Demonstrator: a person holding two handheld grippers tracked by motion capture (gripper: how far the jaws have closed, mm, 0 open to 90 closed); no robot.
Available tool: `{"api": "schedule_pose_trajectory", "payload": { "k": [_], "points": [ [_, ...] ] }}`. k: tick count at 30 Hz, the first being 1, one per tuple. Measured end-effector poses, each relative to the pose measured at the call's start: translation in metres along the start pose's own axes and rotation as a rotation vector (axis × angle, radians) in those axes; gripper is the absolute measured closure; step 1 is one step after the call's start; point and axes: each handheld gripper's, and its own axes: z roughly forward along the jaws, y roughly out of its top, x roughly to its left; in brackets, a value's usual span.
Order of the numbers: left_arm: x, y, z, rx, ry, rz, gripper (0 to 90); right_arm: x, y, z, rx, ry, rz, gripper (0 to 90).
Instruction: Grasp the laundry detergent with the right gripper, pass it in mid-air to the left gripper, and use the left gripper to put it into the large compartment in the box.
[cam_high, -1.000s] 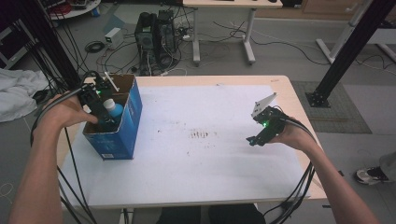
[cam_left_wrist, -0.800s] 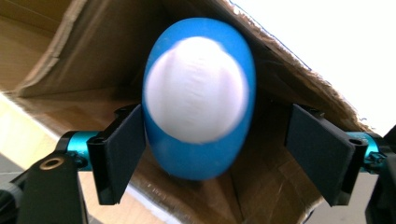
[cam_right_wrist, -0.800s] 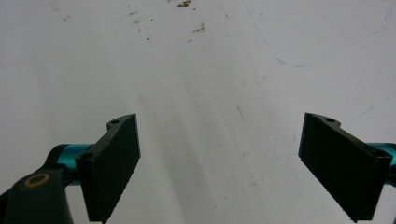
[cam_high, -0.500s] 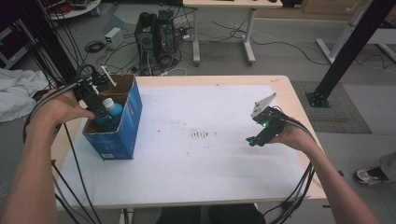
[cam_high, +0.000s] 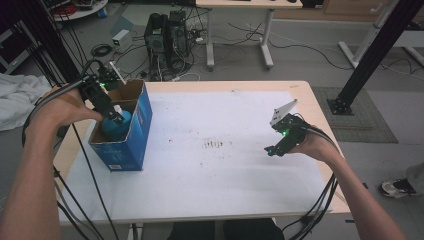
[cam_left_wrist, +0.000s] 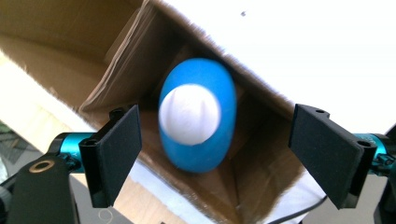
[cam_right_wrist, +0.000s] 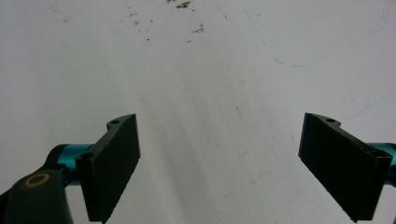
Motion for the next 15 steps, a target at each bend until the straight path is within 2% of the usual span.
{"api": "schedule_pose_trajectory", "payload": {
  "k": [1,2,6,7,8,9,12,13,15],
  "points": [
    [-0.002,0.002,-0.002,-0.013,0.007,-0.006,17.3,0.0,0.0,0.0,-0.001,-0.002,-0.004,11.9],
    [-0.004,0.004,-0.003,-0.02,0.011,0.001,17.3,0.001,0.0,0.0,0.007,0.005,0.008,11.9],
    [-0.01,0.014,-0.01,-0.036,0.007,0.03,17.0,0.0,0.0,-0.001,0.006,0.003,0.004,11.9],
    [-0.011,0.016,-0.013,-0.028,0.008,0.048,17.0,0.001,0.0,-0.001,0.007,0.005,0.008,11.9],
    [-0.014,0.019,-0.014,-0.045,0.006,0.048,17.0,0.0,0.0,-0.001,0.004,0.002,0.002,11.9],
    [-0.015,0.022,-0.015,-0.049,0.006,0.06,17.0,0.003,0.0,-0.003,0.025,0.007,0.042,11.9],
    [-0.021,0.029,-0.017,-0.073,-0.002,0.069,17.0,0.003,0.001,-0.004,0.025,0.003,0.04,11.9],
    [-0.022,0.032,-0.018,-0.062,0.005,0.087,17.0,0.002,0.001,-0.003,0.022,0.0,0.034,11.9],
    [-0.027,0.038,-0.018,-0.076,0.002,0.092,16.9,0.002,0.001,-0.004,0.025,-0.001,0.035,11.9]
  ]
}}
